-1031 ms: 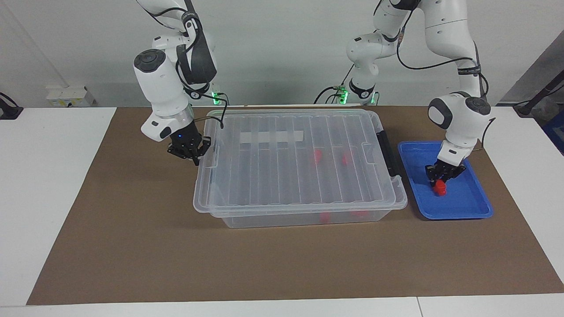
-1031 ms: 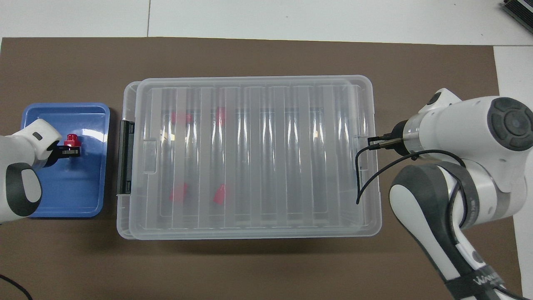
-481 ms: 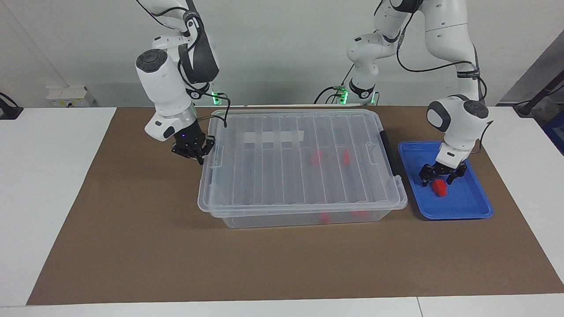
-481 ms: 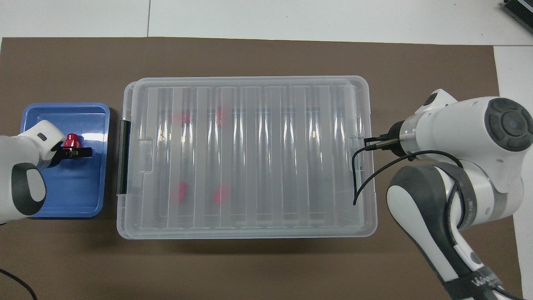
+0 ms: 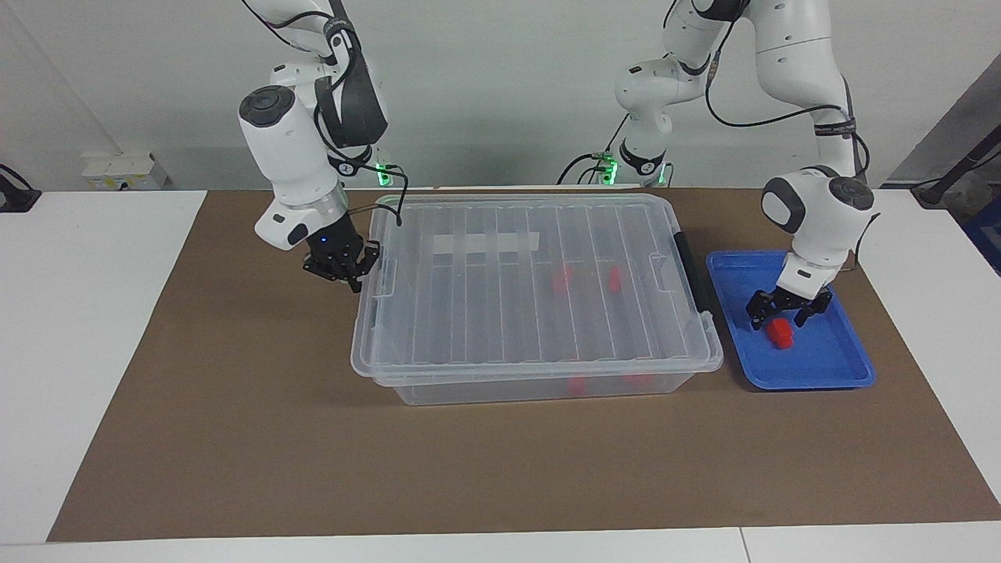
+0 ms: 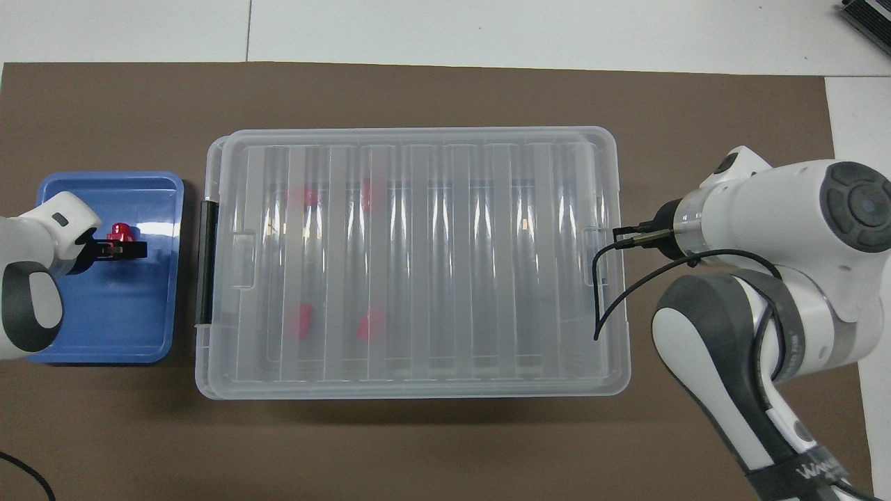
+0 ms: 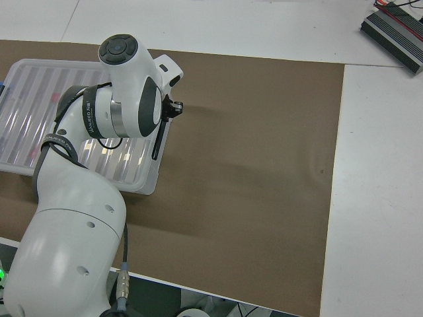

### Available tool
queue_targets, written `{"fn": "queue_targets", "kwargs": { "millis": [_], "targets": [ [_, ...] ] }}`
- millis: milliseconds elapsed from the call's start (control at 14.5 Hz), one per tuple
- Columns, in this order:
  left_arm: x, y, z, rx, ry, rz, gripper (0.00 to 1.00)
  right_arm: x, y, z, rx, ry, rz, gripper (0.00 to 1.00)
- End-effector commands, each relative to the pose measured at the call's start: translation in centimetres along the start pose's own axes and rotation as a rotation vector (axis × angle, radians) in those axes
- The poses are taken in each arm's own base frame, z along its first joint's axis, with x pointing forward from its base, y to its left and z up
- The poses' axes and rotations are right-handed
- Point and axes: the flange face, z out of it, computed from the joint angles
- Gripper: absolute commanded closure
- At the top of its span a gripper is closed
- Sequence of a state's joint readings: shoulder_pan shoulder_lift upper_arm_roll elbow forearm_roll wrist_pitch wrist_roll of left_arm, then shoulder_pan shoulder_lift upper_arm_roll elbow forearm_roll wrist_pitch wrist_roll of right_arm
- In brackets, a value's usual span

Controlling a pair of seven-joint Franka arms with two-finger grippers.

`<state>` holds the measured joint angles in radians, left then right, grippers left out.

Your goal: Place red block in blue tray from box

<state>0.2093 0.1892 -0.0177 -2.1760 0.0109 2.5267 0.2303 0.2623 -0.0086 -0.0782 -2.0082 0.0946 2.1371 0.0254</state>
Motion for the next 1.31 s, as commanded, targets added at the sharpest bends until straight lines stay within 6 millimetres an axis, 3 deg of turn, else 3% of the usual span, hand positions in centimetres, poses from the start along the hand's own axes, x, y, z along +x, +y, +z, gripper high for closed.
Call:
{"fn": "queue_targets", "kwargs": {
  "millis": [0, 206, 481, 619, 756, 825, 894, 1100, 1238],
  "targets": [
    [0.7, 0.4, -4.7, -0.016, -0.03, 0.008, 0.0, -0.2, 2.0, -1.8, -0.02, 0.019, 0.003, 1.0],
    [1.2, 0.6, -9.0, -0.02, -0.048, 0.013, 0.0, -0.1, 5.0, -4.3, -0.092, 0.018, 0.019, 1.0],
    [2.5, 0.4, -15.0, -0.028, -0.084, 0.017, 0.0, -0.4, 9.3, -9.2, -0.123, -0.072, 0.105, 1.0],
    [1.8, 1.1, -18.7, -0.021, -0.056, 0.023, 0.0, -1.1, 11.3, -12.3, -0.108, -0.127, 0.163, 1.0],
    [0.8, 1.7, -21.6, -0.018, -0.048, 0.019, 0.0, -1.7, 12.0, -15.2, -0.11, -0.168, 0.191, 1.0],
    [0.6, 1.9, -22.6, -0.017, -0.045, 0.019, 0.0, -1.9, 12.4, -16.0, -0.112, -0.18, 0.204, 0.43],
    [0.2, 2.3, -23.3, -0.02, -0.049, 0.021, 0.0, -2.0, 12.6, -16.5, -0.11, -0.189, 0.229, 0.0],
    [0.3, 5.0, -24.0, -0.023, -0.06, -0.02, 0.0, -2.0, 13.1, -16.8, -0.101, -0.199, 0.259, 0.0],
    [0.0, 6.7, -24.7, -0.023, -0.069, -0.014, 0.0, -1.7, 12.1, -16.6, -0.11, -0.183, 0.26, 0.0]
  ]
}}
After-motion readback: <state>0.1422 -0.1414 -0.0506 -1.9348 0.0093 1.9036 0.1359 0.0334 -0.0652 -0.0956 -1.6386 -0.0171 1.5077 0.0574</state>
